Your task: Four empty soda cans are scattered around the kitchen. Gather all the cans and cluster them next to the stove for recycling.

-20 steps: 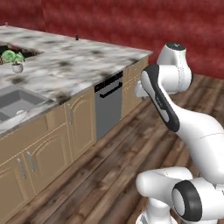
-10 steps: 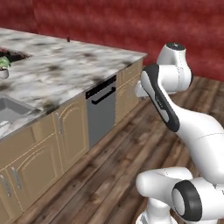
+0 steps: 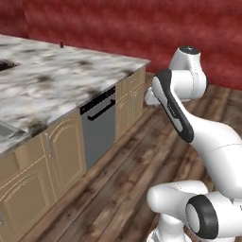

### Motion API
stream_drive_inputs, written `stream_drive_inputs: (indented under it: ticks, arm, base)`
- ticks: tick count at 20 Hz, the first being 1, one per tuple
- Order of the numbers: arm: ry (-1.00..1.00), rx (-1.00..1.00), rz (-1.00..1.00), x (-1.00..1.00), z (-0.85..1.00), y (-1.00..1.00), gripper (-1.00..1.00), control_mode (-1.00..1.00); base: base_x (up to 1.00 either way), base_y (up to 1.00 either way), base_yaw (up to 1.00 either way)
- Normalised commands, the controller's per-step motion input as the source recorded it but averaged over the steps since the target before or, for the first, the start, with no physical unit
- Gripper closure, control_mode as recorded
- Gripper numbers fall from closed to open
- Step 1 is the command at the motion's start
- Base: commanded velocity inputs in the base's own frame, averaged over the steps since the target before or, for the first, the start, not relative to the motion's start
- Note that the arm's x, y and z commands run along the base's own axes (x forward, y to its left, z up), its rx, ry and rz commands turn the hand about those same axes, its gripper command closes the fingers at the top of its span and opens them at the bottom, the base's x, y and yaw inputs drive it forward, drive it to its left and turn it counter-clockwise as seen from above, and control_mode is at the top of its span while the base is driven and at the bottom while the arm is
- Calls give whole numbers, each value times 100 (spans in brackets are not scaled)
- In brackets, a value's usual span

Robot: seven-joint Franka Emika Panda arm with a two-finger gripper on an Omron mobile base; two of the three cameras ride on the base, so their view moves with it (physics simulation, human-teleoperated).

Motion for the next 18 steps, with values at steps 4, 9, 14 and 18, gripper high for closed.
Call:
stream_drive_inputs:
  ticks: [4, 9, 14, 18]
  arm:
    - [0, 0, 0, 0, 0, 0, -100, 100]
    - [0, 0, 0, 0, 0, 0, -100, 100]
    - [0, 0, 0, 0, 0, 0, -100, 100]
    - [0, 0, 0, 0, 0, 0, -100, 100]
  base:
    - [59, -13, -10]
    - [60, -13, -10]
    - [60, -14, -8]
    - [63, -17, -2]
